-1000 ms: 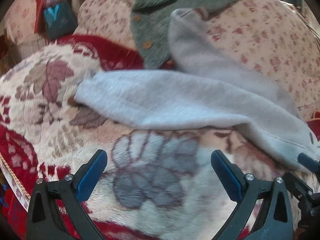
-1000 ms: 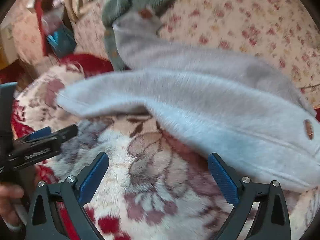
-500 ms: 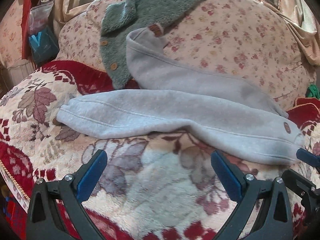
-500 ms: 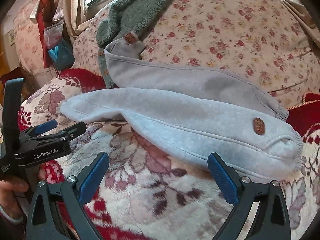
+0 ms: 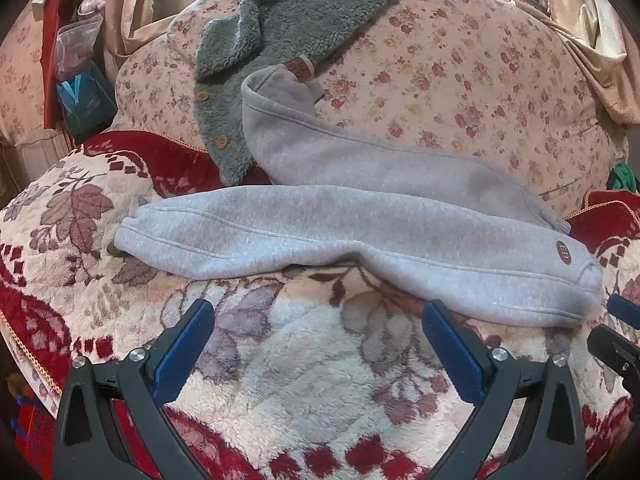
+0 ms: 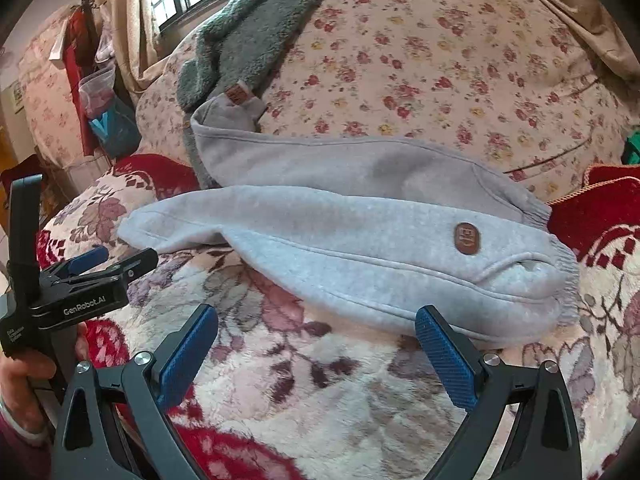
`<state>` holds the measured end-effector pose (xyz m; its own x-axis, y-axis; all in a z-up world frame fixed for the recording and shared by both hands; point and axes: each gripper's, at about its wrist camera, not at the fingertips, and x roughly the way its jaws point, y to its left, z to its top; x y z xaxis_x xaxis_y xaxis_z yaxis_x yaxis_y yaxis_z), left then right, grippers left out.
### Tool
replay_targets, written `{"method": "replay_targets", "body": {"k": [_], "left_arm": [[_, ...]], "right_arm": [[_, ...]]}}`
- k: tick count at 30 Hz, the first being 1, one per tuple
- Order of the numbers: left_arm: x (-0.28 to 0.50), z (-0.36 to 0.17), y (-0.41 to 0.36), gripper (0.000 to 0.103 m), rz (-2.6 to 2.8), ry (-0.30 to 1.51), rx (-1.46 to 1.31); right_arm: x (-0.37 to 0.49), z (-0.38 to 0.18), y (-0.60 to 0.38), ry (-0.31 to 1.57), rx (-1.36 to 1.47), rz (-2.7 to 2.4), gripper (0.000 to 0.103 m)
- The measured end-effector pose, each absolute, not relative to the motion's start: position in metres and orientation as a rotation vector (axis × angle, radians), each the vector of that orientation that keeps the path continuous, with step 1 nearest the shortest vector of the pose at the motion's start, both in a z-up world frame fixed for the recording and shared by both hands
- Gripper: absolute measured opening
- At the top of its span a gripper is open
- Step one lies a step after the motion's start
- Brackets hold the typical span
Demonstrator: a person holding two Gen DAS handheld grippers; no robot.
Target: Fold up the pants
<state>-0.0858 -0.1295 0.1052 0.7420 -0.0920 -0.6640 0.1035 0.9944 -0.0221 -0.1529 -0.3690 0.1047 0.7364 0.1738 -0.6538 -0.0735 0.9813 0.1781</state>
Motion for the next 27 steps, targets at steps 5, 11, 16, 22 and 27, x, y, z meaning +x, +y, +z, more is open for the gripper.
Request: {"method": "replay_targets", "body": {"k": [5,11,16,22,27], "left_arm": [[-0.087,0.105,-0.130,0.103,-0.104,0.728,0.018],[-0.084,0.103,-0.131,0.103,-0.089,0.738,0.020],[-0.075,0.100,-0.131,0.103,-0.072,0.756,0.023],[-0.065,0.093,-0.124,0.103,-0.062,0.769,0.020],[-0.057,0.083,-0.105,0.103,-0.043,0.793,-0.008]], "right_arm": [[-0.154,0.105,-0.380,0.736,0.162,0.123,0.101],[-0.154,0.103,-0.390,0.745,0.172,0.101,0.101],[-0.151,0.098,-0.397,0.763,0.176,0.082,0.101],[-0.149,0.092,-0.404,0.786,0.177,0.063,0.101],[-0.146,0.085,-0.413,0.804,0.185,0.041,0.101]]}}
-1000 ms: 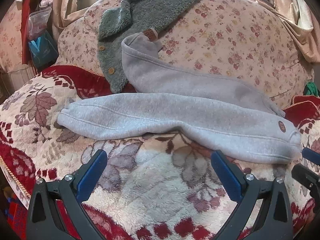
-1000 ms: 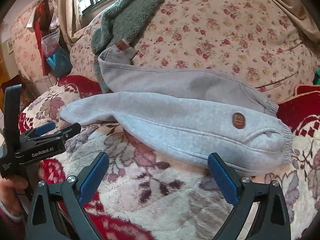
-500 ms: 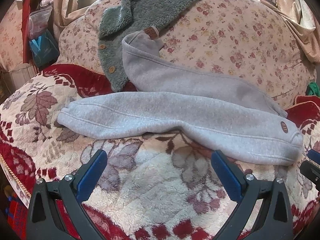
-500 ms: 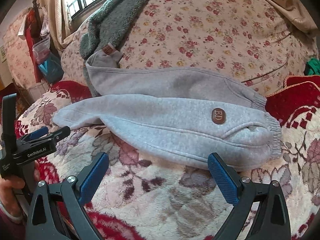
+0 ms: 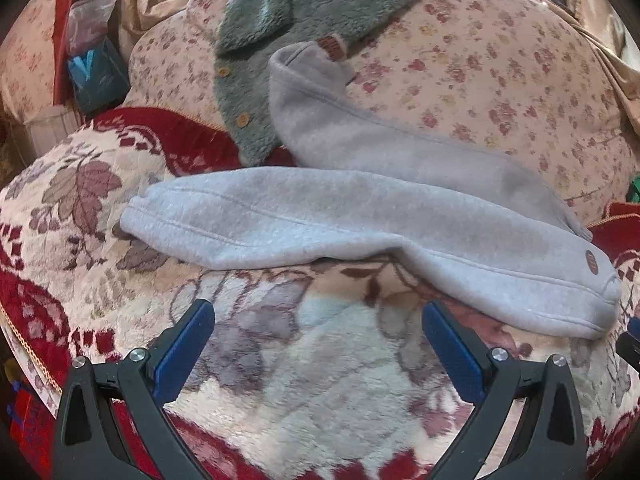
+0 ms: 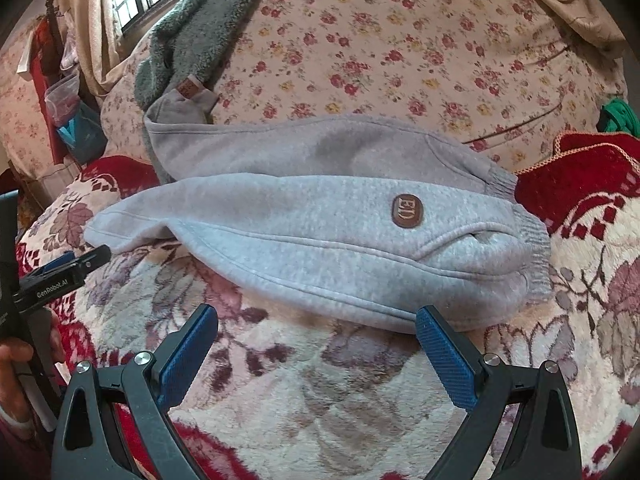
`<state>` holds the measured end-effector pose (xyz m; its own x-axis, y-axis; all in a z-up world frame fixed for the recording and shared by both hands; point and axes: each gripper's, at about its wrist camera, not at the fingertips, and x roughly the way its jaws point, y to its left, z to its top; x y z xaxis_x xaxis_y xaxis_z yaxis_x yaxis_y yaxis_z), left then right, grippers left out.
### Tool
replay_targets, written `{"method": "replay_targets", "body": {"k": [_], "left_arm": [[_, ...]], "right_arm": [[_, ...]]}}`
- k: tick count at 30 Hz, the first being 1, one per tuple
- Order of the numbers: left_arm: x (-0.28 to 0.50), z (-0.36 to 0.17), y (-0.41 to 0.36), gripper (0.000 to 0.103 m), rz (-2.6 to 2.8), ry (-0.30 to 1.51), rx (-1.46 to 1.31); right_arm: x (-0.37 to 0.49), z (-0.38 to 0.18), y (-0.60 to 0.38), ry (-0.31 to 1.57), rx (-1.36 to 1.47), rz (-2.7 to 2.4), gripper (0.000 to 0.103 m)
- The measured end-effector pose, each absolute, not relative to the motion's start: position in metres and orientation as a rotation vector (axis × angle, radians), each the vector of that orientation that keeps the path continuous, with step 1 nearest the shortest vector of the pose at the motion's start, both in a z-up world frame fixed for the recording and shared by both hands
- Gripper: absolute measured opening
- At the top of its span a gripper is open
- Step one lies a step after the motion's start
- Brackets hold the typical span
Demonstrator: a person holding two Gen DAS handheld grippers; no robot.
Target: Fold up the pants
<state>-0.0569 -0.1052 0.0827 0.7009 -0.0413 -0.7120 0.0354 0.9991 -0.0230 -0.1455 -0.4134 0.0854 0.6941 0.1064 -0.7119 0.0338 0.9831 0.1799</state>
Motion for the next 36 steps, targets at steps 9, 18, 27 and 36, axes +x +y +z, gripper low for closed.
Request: {"method": "replay_targets", "body": {"k": [9,18,27,36], "left_arm": [[-0.037,0.066,-0.033,0.103,0.078,0.818,-0.101],[-0.010,0.052,0.016,0.103,0.152,0.830,-0.172],[0.012,0.034,0.026,0.103,0.116,0.892,-0.253],[0.043,0.021,0.036,0.103,0.109,0.934,-0.363]], "right_arm": [[-0.145,0.072,-0.436,0.839,0.190,-0.019,0.101],[-0.153,0.057,-0.467,0.887,0.225,-0.092,0.101],[-0.158,0.037,-0.497,0.931,0.512,-0.025,0.101],[-0.130,0.019,-0.519,0.812,0.797,0.023,0.102]]}}
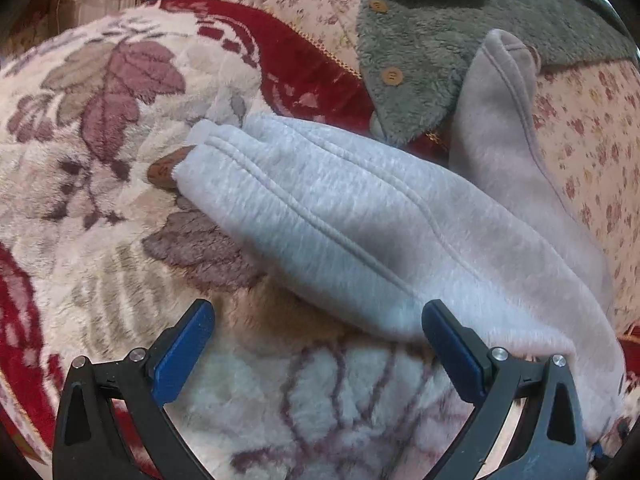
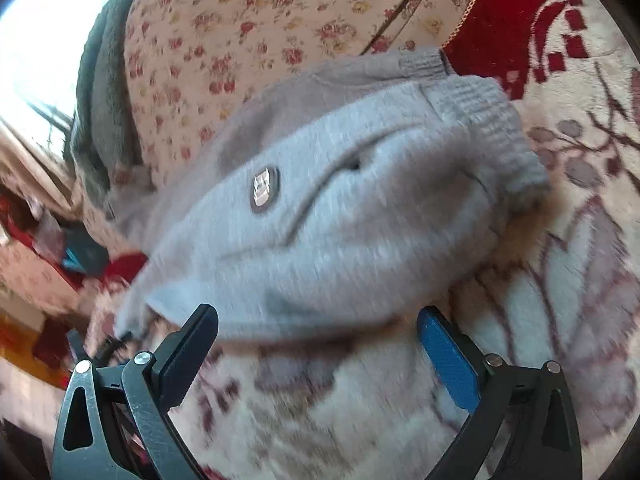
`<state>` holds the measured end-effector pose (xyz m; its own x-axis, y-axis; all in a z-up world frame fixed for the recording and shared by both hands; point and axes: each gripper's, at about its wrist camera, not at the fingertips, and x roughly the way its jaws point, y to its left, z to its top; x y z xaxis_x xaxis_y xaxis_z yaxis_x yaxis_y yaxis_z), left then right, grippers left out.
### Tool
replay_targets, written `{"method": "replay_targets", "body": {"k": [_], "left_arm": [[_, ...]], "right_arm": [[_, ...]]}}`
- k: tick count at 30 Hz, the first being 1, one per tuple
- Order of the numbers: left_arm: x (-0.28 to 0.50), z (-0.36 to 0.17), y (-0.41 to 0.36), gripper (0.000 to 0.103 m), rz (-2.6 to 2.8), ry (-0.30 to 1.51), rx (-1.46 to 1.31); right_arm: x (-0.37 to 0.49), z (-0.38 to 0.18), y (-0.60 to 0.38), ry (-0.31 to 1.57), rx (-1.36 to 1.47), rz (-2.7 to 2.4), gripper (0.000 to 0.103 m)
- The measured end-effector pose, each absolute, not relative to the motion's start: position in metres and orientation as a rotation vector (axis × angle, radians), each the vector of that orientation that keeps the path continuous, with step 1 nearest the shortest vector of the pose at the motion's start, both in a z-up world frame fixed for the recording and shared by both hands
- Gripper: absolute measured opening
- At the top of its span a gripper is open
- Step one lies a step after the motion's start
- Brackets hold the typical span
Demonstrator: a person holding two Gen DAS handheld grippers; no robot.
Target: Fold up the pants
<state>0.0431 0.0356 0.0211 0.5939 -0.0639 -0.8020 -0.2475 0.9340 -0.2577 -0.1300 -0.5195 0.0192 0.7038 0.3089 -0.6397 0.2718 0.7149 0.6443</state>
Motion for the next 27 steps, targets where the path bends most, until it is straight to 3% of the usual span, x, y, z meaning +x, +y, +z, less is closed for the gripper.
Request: {"method": "replay_targets", "body": {"k": [3,4,5,6,7,8,9,10,11,15,27], "left_arm": [[0.054,0.016,0.038,0.103,0.118,0.943,-0.400],[0.056,0.016,0.038,0.103,0.126,0.940,-0.402],[0.059,0.016,0.038,0.103,0.130,0.935,-0.403],[0.061,0.016,0.038,0.103,0.124,0.930,-0.409],[0.063,0.017,0.038,0.103,0.103,0.926,-0.425],[0.064,0.018,0.039,0.091,0.062,0.918,-0.454],[0.064,0.020,0.039,0.064,0.038,0.913,-0.465],[0.065,0.022,0.037,0.049,0.036,0.918,-0.448],[0.067,0.023,0.036,0.038,0.046,0.929,-0.422],[0.064,0.027,0.035,0.015,-0.017,0.912,-0.436],[0.005,0.068,0.026,0.010,-0.170,0.869,-0.417]], "right_arm": [[-0.120,0.016,-0.522,0.772,0.841,0.003,0.101],[-0.117,0.016,-0.522,0.758,0.847,-0.002,0.094],[-0.114,0.014,-0.523,0.760,0.852,-0.007,0.084],[-0.111,0.012,-0.524,0.769,0.865,-0.010,0.057],[-0.111,0.008,-0.528,0.762,0.906,-0.004,0.046],[-0.112,0.006,-0.532,0.752,0.930,0.003,0.042],[-0.114,0.006,-0.535,0.741,0.947,0.012,0.035],[-0.114,0.009,-0.536,0.730,0.950,0.020,0.028],[-0.116,0.013,-0.537,0.720,0.939,0.026,0.026],[-0.121,0.034,-0.539,0.680,0.894,0.056,0.022],[-0.175,0.090,-0.569,0.546,0.884,0.061,0.016]]}}
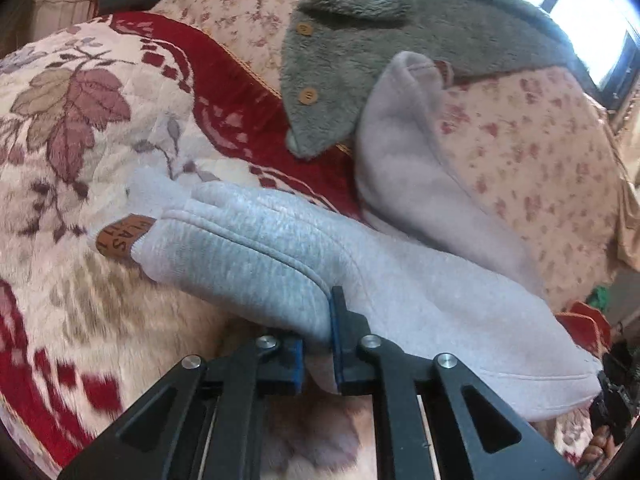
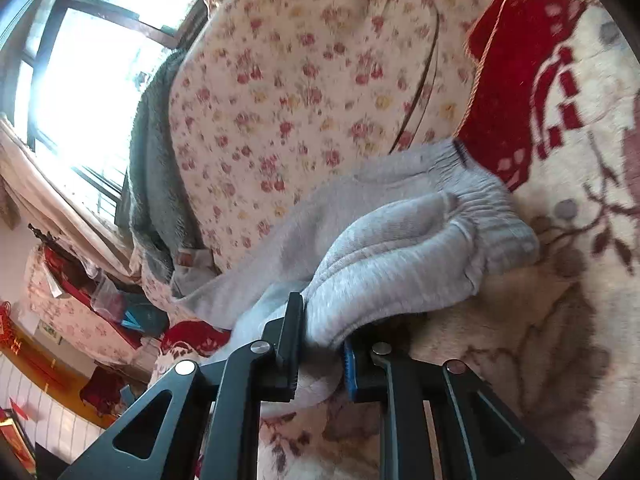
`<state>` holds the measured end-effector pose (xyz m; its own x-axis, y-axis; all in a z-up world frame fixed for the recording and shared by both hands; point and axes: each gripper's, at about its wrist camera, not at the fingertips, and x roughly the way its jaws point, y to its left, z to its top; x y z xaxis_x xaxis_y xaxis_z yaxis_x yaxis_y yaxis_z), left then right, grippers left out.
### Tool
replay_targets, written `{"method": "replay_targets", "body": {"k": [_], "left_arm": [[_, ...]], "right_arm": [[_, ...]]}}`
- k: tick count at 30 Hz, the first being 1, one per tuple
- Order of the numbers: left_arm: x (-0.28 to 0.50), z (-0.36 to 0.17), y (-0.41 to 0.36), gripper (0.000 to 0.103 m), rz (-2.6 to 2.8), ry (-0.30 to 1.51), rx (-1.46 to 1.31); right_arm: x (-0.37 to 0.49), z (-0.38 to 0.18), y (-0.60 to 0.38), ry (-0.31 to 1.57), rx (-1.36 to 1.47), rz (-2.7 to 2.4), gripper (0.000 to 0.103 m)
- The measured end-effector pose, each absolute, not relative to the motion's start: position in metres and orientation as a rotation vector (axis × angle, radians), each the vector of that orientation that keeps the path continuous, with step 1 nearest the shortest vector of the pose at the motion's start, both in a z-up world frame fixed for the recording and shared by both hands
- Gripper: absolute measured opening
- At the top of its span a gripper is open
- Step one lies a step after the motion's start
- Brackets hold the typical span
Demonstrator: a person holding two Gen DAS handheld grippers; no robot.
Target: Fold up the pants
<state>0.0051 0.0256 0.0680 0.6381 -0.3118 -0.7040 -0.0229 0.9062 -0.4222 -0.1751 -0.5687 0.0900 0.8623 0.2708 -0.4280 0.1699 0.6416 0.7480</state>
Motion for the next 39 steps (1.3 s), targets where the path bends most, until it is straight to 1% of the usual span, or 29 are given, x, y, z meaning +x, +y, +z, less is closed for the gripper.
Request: {"method": "replay_targets", "body": {"k": [3,6,8,9,11,12,13,14,15,16,17,18,19,20,21,23,24,25,26,27,28,29,30,31,32,33,36,39], "left_arm": [[-0.013,0.068,0.023,0.010,-0.181,0.880,-0.406],[-0.023,0.063,0.025,0.010,-0.185,0.887,-0.400],[-0.026,0.060,0.026,0.010,-0.178,0.896,-0.400],[-0.028,0.060,0.026,0.010,-0.178,0.895,-0.402],[-0.029,0.059,0.026,0.010,-0.175,0.891,-0.394],[-0.030,0.058,0.026,0.011,-0.171,0.891,-0.391],[-0.030,0.058,0.025,0.011,-0.168,0.890,-0.387],[-0.030,0.057,0.025,0.011,-0.166,0.888,-0.382],[-0.030,0.056,0.025,0.012,-0.160,0.887,-0.381],[-0.029,0.055,0.025,0.015,-0.154,0.886,-0.384],[-0.028,0.053,0.025,0.021,-0.150,0.886,-0.389],[-0.027,0.052,0.026,0.035,-0.142,0.886,-0.388],[-0.026,0.051,0.026,0.044,-0.133,0.886,-0.388],[-0.025,0.050,0.025,0.056,-0.131,0.883,-0.393],[-0.024,0.049,0.025,0.062,-0.134,0.878,-0.403],[-0.019,0.048,0.025,0.066,-0.123,0.877,-0.414],[-0.016,0.047,0.024,0.070,-0.112,0.880,-0.413],[-0.012,0.046,0.023,0.071,-0.100,0.882,-0.414],[-0.009,0.044,0.022,0.071,-0.087,0.883,-0.419],[-0.005,0.043,0.021,0.071,-0.075,0.888,-0.426],[-0.002,0.040,0.020,0.071,-0.070,0.896,-0.435],[0.002,0.039,0.019,0.071,-0.079,0.902,-0.450],[0.003,0.039,0.018,0.064,-0.095,0.902,-0.459],[0.004,0.040,0.016,0.053,-0.112,0.896,-0.461],[0.005,0.042,0.012,0.022,-0.128,0.897,-0.444],[0.005,0.044,0.008,0.014,-0.134,0.900,-0.419],[0.000,0.050,0.004,0.011,-0.169,0.889,-0.402],[-0.011,0.058,0.003,0.011,-0.220,0.887,-0.404]], "right_arm": [[-0.197,0.093,-0.575,0.552,0.878,0.048,0.012],[-0.212,0.085,-0.576,0.610,0.868,0.041,0.011],[-0.215,0.072,-0.580,0.654,0.911,0.033,0.012],[-0.216,0.065,-0.582,0.665,0.933,0.027,0.016],[-0.211,0.055,-0.583,0.723,0.899,-0.018,0.018],[-0.209,0.050,-0.583,0.740,0.905,-0.027,0.021],[-0.208,0.044,-0.585,0.749,0.926,-0.021,0.027],[-0.209,0.041,-0.587,0.750,0.940,-0.014,0.036],[-0.210,0.037,-0.590,0.745,0.965,-0.017,0.072],[-0.211,0.035,-0.594,0.734,0.995,-0.018,0.102],[-0.214,0.031,-0.599,0.703,1.038,-0.026,0.103],[-0.215,0.029,-0.605,0.674,1.067,-0.023,0.103],[-0.214,0.027,-0.610,0.650,1.083,-0.014,0.102],[-0.210,0.026,-0.613,0.647,1.080,-0.009,0.102],[-0.206,0.026,-0.614,0.653,1.076,-0.006,0.101],[-0.191,0.022,-0.612,0.677,1.066,0.020,0.097],[-0.183,0.021,-0.610,0.688,1.062,0.027,0.083],[-0.173,0.017,-0.610,0.706,1.059,0.018,0.062],[-0.167,0.013,-0.610,0.708,1.065,0.015,0.051],[-0.161,0.009,-0.611,0.698,1.088,0.019,0.038],[-0.158,0.007,-0.613,0.687,1.101,0.017,0.029],[-0.157,0.008,-0.613,0.670,1.112,0.012,0.027],[-0.158,0.011,-0.613,0.652,1.109,0.015,0.023],[-0.160,0.015,-0.612,0.637,1.095,0.018,0.021],[-0.163,0.022,-0.611,0.624,1.072,0.023,0.020],[-0.166,0.027,-0.610,0.613,1.058,0.033,0.018],[-0.180,0.042,-0.610,0.582,1.064,0.076,0.016],[-0.196,0.053,-0.610,0.553,1.073,0.102,0.016]]}}
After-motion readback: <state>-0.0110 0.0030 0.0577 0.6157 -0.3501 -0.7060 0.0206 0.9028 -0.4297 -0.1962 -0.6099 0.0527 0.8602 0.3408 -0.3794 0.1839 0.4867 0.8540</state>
